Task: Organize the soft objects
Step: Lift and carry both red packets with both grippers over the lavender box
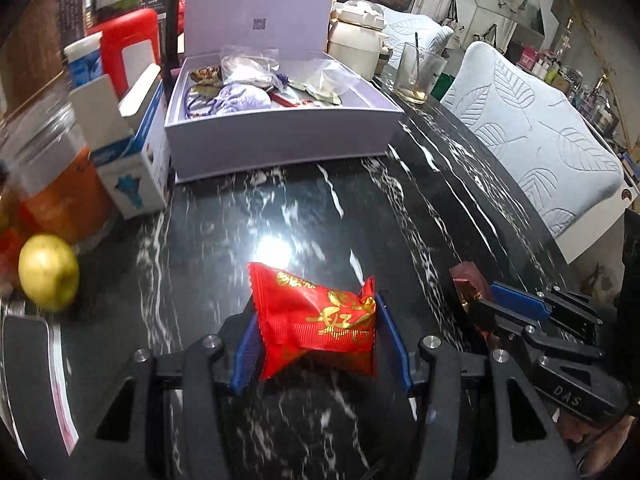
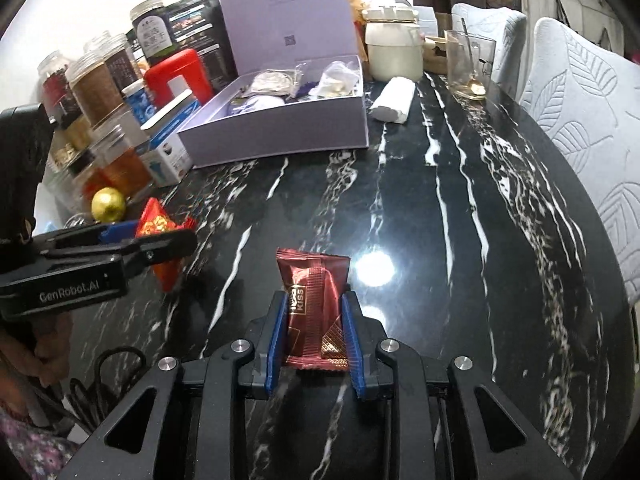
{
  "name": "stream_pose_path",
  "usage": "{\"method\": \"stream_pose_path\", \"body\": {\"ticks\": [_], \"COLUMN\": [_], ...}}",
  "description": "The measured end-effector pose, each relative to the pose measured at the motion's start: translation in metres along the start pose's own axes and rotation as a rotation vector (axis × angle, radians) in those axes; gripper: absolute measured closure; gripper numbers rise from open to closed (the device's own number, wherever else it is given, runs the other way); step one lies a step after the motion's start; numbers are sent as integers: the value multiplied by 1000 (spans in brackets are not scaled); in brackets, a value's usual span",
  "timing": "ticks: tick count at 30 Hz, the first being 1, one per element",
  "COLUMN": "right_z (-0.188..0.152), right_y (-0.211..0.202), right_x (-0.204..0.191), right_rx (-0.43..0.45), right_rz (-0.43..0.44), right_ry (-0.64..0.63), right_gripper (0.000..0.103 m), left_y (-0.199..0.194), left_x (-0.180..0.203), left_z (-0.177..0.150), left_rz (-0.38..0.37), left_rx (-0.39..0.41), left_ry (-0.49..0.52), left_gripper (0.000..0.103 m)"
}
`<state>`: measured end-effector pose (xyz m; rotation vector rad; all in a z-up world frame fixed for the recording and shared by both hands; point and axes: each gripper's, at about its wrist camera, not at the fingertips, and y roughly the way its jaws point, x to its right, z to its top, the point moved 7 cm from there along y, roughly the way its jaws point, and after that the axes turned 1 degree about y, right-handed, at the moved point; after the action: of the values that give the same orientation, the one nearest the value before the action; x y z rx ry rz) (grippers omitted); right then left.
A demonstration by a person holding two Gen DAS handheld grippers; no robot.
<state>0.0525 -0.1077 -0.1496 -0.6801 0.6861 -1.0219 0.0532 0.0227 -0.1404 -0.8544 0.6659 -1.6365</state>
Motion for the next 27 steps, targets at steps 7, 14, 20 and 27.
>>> {"method": "stream_pose_path", "body": {"ticks": [7,14,20,27], "right_z": [-15,-13,-17,-16], "right_y": [2,8,9,8], "right_x": [-6,-8,-14,-2], "right_rx": [-51,-52,-31,-8], "right_rz": [-4,15,-57,-140], "right_ry": [29,70,-21,-53], "right_gripper": [68,32,40,74], "left_y": [-5,-3,-3,-4], "left_x": [-2,-4,-8,-16], "left_z": [-12,-13,-10,-7], "left_rz": [-3,-13,-38,-6], "left_rx": [-3,-13,-18,-6], "left_ry": [0,-7,-36,-44], "left_gripper": [50,50,50,50]}}
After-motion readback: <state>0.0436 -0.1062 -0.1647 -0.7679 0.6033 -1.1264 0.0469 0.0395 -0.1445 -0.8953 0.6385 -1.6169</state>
